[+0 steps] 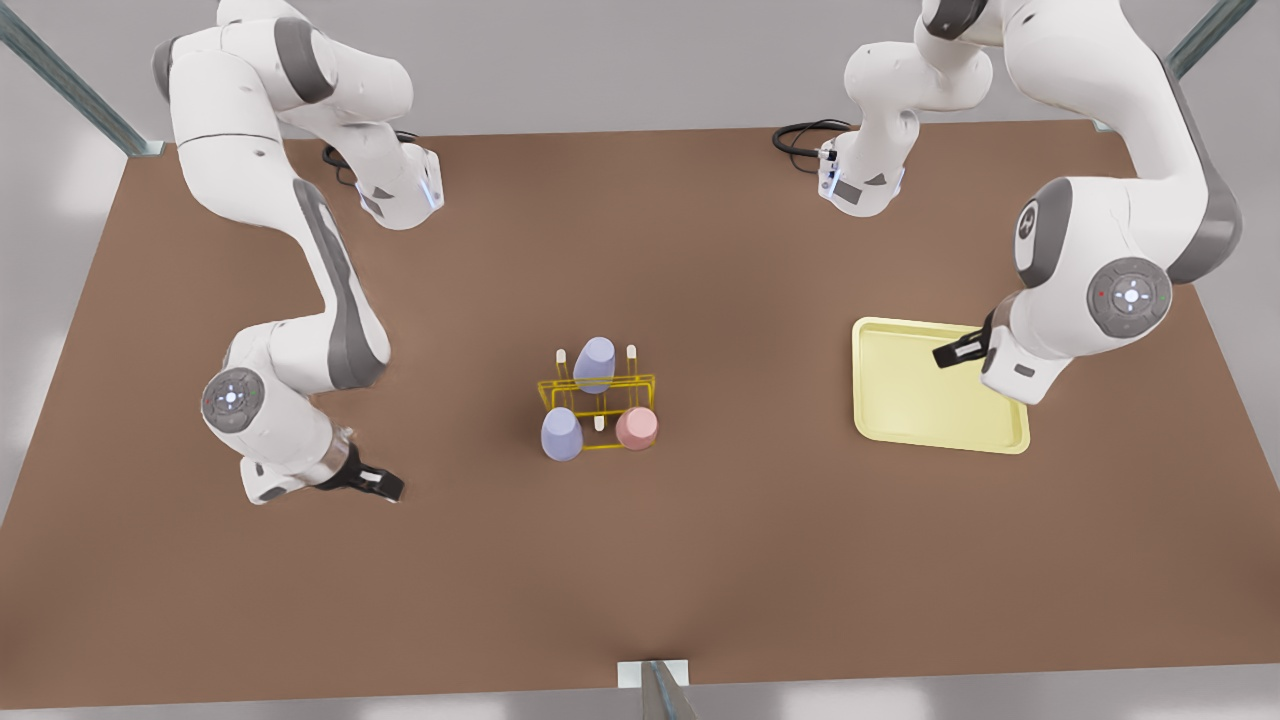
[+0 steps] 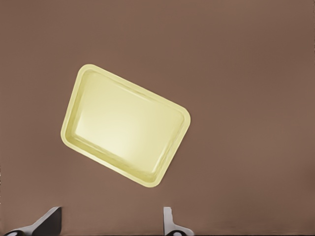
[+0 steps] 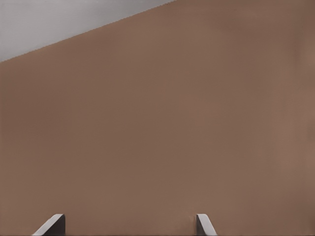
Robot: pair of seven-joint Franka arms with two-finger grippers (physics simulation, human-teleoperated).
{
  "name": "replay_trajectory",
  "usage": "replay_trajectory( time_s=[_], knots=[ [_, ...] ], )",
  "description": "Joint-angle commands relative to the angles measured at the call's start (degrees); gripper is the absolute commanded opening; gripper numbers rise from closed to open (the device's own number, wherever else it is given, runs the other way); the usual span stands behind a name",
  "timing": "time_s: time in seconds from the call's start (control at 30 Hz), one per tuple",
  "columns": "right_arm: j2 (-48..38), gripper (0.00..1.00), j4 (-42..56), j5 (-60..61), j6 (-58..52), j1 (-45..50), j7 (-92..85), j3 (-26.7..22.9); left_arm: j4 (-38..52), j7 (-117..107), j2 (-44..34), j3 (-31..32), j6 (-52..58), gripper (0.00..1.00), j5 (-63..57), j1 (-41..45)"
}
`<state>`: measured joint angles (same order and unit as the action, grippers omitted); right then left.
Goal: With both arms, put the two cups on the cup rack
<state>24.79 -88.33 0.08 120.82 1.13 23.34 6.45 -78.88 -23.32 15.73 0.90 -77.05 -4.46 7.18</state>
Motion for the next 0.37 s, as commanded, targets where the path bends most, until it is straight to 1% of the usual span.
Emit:
replay_trajectory(
  time_s=[0.0, 0.1, 0.13, 0.2, 0.33],
  knots=[
    [-4.2, 1.0, 2.1, -1.0, -16.0, -1.5, -29.1, -0.3, 0.0, 30.5, 0.0, 0.0, 3.0, 1.0, 1.3, -0.3],
    [-13.9, 1.0, 2.5, -4.0, -29.6, -1.5, -24.8, -0.7, -0.3, 30.6, 0.0, 0.0, 3.0, 1.0, 1.3, -0.8],
    [-15.6, 1.0, 2.0, -3.9, -31.4, -1.4, -21.5, -0.4, -0.3, 30.5, 0.0, 0.0, 3.1, 1.0, 1.3, -0.8],
    [-23.5, 1.0, -3.7, -3.8, -31.2, -1.5, -22.1, -0.6, -0.5, 30.5, 0.0, 0.0, 3.1, 1.0, 1.3, -0.9],
    [-24.4, 1.0, -3.9, -3.7, -31.7, -2.2, -22.3, -0.8, -0.7, 30.5, 0.1, 0.0, 3.0, 1.0, 1.3, -0.7]
  ],
)
